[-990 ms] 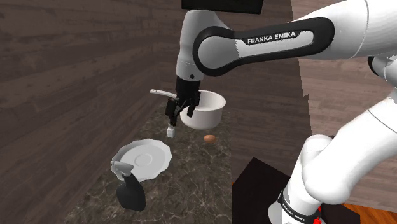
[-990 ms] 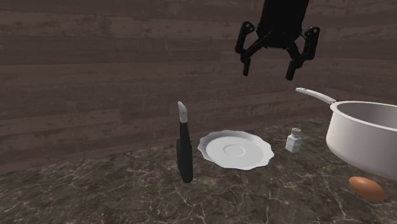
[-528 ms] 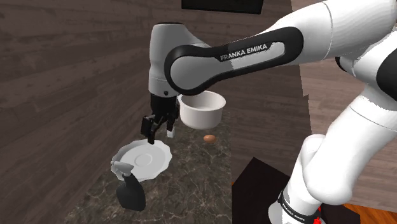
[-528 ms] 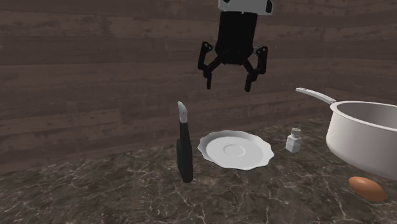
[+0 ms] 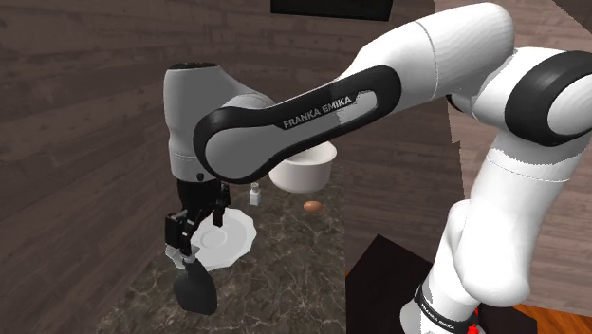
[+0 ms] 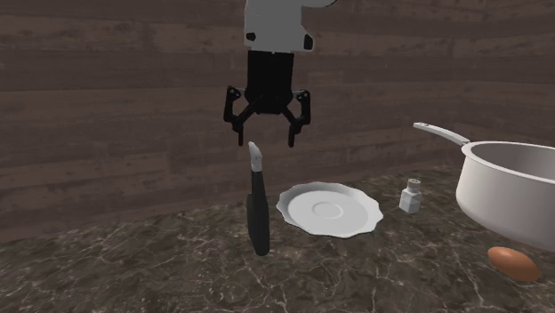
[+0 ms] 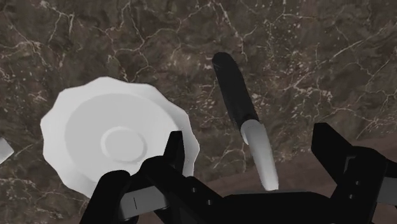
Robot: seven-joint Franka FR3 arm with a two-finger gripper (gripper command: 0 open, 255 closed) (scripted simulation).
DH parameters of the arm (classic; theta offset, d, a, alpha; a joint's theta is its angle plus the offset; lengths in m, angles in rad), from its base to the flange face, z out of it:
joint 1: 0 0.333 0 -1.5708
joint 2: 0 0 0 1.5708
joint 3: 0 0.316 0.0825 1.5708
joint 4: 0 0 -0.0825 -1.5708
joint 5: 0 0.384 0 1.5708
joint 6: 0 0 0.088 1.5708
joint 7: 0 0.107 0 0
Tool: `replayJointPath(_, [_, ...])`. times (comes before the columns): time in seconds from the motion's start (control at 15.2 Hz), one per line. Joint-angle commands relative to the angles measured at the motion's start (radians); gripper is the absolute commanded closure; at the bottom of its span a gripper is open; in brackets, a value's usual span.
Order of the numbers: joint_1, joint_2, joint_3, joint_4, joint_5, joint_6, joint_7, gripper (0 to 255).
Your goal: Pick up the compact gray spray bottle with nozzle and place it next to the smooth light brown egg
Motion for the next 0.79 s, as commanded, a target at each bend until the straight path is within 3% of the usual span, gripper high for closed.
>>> replayJointPath(0.0, [0.014,0.046,0.01,0.039,-0.021,0.0,0.016,0])
replayJointPath(0.46, [0.02,0.089,0.009,-0.014,-0.043,0.092,0.03,0])
replayJointPath(0.73, [0.02,0.089,0.009,-0.014,-0.043,0.092,0.03,0])
